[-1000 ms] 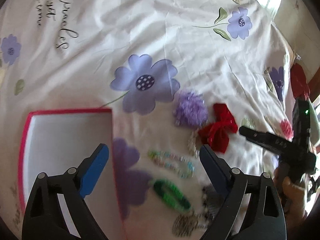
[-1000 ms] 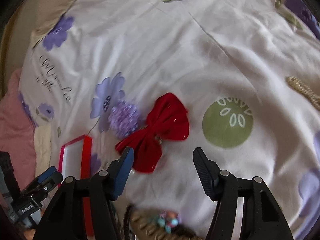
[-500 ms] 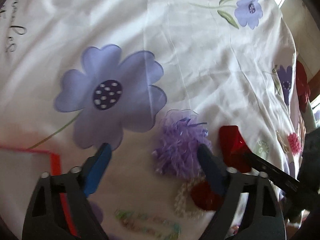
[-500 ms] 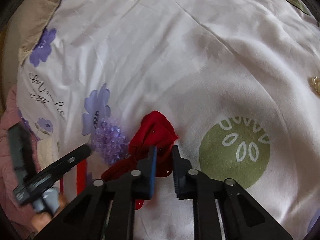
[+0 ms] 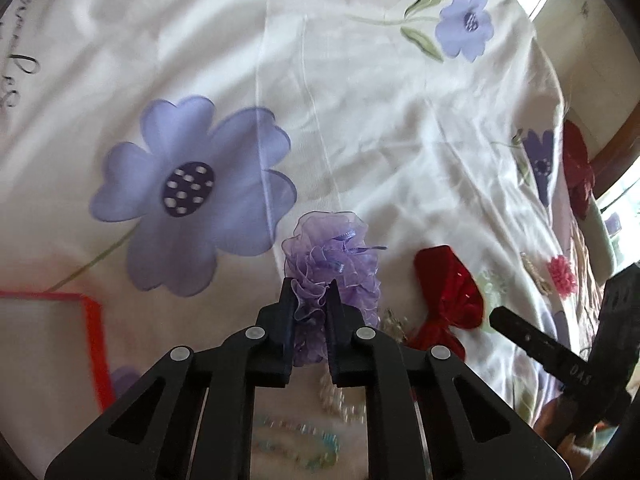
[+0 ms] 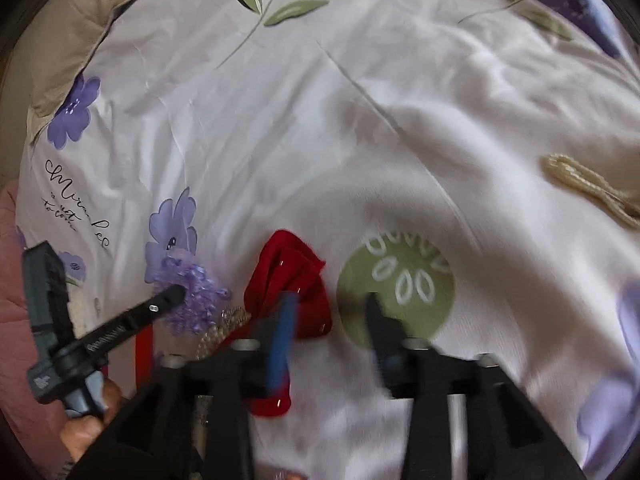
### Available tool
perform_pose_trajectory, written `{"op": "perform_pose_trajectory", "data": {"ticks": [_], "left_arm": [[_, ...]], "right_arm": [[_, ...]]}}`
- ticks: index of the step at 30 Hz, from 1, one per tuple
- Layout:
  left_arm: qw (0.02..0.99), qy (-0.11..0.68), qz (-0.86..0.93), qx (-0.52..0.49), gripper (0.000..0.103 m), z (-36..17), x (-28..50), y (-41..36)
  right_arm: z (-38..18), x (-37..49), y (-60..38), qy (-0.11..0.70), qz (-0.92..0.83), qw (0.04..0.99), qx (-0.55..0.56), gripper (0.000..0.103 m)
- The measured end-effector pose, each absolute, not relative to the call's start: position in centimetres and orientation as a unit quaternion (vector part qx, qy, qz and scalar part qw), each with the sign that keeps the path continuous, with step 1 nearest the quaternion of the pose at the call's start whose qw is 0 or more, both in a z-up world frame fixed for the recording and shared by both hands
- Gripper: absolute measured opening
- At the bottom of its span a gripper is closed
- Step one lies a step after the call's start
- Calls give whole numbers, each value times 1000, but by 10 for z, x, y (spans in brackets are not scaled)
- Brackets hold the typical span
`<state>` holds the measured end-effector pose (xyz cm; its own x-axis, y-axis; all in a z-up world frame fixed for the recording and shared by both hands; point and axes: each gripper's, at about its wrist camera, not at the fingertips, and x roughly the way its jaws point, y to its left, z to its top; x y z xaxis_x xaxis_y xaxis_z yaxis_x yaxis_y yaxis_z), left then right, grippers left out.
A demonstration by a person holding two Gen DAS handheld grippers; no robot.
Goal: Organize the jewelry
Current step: 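Grasp the red velvet bow with the right tool while the left tool grasps the purple tulle flower, then carry bow and flower into the red-rimmed box and open both tools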
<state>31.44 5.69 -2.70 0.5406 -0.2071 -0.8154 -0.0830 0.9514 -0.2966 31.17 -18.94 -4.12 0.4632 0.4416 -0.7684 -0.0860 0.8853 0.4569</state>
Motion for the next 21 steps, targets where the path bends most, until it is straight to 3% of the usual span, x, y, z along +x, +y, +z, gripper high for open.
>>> {"op": "perform_pose_trajectory", "data": {"ticks": [8, 10, 11, 12, 21], "left_arm": [[877, 444, -25, -179, 11, 6, 252, 94], [880, 437, -21, -182, 11, 13, 239, 100], [882, 433, -18, -186, 11, 16, 231, 106], [883, 430, -16, -189, 11, 18, 224, 109], [887, 406, 14, -220, 11, 29, 158, 151]], "right_arm": [[-54, 307, -146, 529, 190, 810, 169, 48], [-63, 315, -140, 541, 190, 801, 173, 42], [-67, 317, -138, 544, 193, 797, 176, 26], [-68, 317, -136, 544, 196, 796, 176, 17], [-30, 282, -121, 501, 258, 808, 171, 10]]}}
